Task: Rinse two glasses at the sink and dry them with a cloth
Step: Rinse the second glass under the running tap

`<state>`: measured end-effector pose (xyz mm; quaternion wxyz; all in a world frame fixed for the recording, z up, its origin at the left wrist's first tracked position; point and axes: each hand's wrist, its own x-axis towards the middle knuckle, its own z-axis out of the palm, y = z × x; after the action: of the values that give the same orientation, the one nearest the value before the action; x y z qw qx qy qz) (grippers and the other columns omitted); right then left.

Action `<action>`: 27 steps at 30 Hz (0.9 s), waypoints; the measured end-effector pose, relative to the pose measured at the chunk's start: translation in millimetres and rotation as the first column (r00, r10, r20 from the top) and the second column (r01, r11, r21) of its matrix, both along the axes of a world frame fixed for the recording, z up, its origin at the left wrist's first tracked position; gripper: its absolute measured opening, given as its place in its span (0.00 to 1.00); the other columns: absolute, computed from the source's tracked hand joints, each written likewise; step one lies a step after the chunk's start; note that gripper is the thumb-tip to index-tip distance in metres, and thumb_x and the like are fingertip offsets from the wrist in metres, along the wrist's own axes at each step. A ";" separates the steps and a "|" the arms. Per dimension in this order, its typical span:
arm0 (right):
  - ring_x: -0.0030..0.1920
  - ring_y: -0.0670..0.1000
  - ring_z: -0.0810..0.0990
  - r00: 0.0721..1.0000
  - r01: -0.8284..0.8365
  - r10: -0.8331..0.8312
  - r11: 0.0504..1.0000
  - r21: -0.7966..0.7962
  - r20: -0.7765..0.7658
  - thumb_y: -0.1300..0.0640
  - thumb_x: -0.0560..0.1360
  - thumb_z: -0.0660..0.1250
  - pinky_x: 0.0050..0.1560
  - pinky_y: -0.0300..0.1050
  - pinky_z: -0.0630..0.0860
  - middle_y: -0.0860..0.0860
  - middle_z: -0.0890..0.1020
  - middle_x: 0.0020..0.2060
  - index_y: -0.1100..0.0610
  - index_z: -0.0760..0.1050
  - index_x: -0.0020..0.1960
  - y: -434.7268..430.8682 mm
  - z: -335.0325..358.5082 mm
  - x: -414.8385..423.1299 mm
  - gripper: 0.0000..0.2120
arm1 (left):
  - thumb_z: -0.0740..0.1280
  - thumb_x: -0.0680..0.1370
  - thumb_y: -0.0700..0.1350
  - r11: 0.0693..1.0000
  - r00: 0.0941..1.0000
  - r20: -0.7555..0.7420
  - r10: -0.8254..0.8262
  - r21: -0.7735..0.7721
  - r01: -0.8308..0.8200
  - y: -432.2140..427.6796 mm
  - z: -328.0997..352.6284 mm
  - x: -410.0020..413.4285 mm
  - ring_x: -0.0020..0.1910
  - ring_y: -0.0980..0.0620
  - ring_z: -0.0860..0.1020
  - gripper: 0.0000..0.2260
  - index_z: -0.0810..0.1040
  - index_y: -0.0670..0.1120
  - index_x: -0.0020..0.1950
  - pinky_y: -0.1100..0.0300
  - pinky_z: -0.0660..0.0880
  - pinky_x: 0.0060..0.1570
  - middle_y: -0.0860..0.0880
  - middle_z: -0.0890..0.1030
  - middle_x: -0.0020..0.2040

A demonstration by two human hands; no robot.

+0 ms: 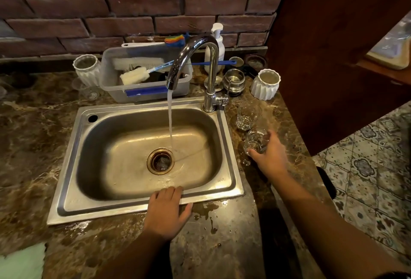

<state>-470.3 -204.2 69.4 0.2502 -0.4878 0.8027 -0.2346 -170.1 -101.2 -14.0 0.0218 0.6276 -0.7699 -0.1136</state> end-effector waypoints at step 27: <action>0.75 0.62 0.63 0.985 -0.092 0.109 0.988 0.125 -0.136 0.46 0.70 0.77 0.72 0.62 0.68 0.59 0.60 0.77 0.55 0.48 0.80 -2.8 11.7 4.2 0.51 | 0.46 0.80 0.66 0.996 0.997 0.052 -0.057 0.067 0.053 0.2 2.3 3.2 0.60 0.50 0.76 0.27 0.71 0.54 0.69 0.50 0.69 0.63 0.53 0.79 0.60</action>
<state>-466.0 -207.1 81.1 0.2319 -0.5275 0.8055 -0.1382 -166.8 -101.0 -11.7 -0.0229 0.6094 -0.7830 -0.1225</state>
